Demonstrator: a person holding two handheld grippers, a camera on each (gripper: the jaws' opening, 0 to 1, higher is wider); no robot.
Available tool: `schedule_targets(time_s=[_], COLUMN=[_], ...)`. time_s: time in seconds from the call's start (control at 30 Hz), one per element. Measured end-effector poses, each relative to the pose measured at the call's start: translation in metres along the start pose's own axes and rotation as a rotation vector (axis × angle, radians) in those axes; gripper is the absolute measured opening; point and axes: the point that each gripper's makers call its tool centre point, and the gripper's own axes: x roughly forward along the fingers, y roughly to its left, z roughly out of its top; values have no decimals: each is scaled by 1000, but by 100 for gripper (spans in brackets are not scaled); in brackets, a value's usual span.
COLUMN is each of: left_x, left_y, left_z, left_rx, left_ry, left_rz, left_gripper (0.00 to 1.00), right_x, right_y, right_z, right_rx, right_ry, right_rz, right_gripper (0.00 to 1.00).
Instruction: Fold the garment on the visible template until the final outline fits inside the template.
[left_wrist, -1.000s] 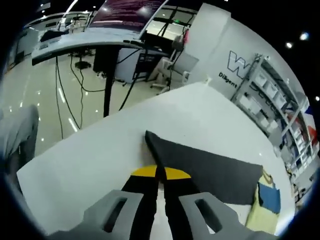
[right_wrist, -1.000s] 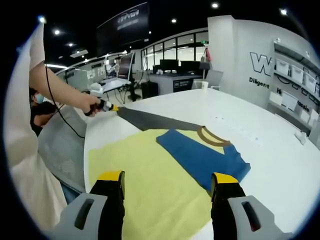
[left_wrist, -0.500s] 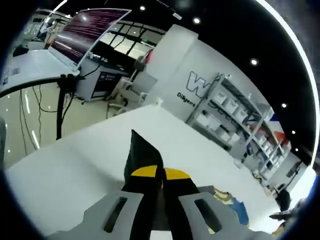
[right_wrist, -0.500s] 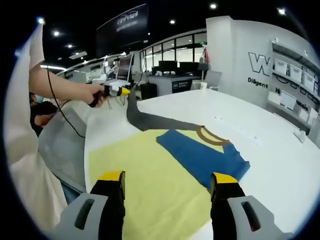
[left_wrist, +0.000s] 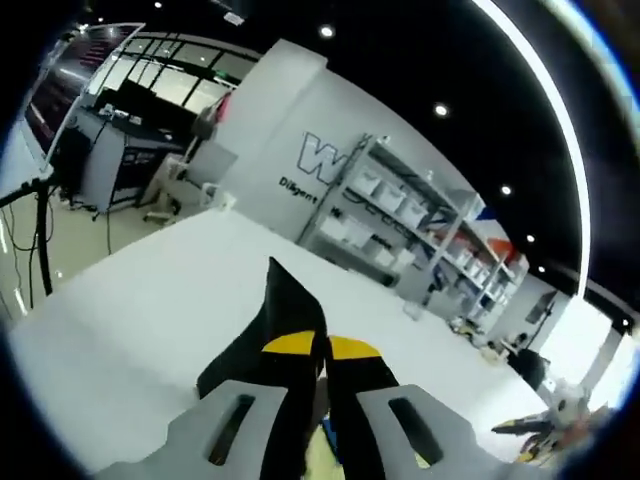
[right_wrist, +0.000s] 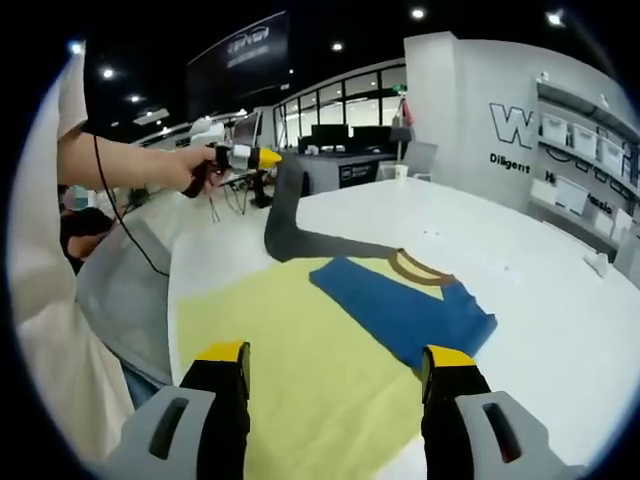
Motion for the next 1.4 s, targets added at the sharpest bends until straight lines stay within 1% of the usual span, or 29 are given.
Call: schedule_targets(time_s=[0.03,0.1,0.2,0.37,0.4,0.53,0.63,0.7,0.73,0.77,0.8,0.83,0.87,1.03,1.13,1.17,1.2,1.27,1.3,1.4], left_x=[4,9,19,32,33,41,46,50,52,52,55,57,62,70,75,78,79,82,85,88], left_y=[-9,-22,-47,-82,-87,-112,-129,-142,-149,-151,-157,-161,-162,-180,-185,-184,-182,-181,-179,-177], left_z=[-1,-1,-7,-12,-13,-26,-42,-57,-68,-72,-82,-89,-100,-138,-157,-164,-169,-179,-186,-202], left_rx=[19,30,77,95,99,119,125,131,141,146,151,152,154,192,205,222,231,225,246,234], left_ry=[12,22,56,78,81,112,143,167,190,198,211,221,238,288,301,308,311,317,324,349], left_rz=[-23,-52,-112,-196,-206,-266,-309,-343,-362,-368,-375,-383,-395,-422,-416,-402,-389,-376,-365,-354], left_gripper=[1,1,1,1,1,1,1,1,1,1,1,1,1,1,1,1,1,1,1,1], right_x=[0,-2,-4,-7,-7,-9,-9,-10,-10,-10,-11,-11,-12,-15,-18,-19,-19,-21,-22,-24], right_y=[0,0,-2,-7,-7,-9,-10,-10,-11,-11,-12,-13,-14,-19,-21,-21,-21,-22,-23,-24], right_z=[-1,-3,-5,-10,-10,-13,-15,-16,-17,-17,-18,-18,-19,-21,-24,-25,-26,-29,-30,-32], right_rx=[2,5,10,24,25,35,39,42,44,45,46,47,48,54,61,61,61,64,64,67], right_ry=[1,1,2,2,2,1,2,4,5,6,6,6,6,11,15,17,19,24,27,31], right_rz=[-1,-2,-6,-15,-17,-22,-22,-23,-23,-24,-25,-27,-29,-36,-43,-43,-43,-44,-44,-46], right_gripper=[67,67,66,66,66,66,66,66,66,66,66,66,66,66,66,66,66,66,66,66])
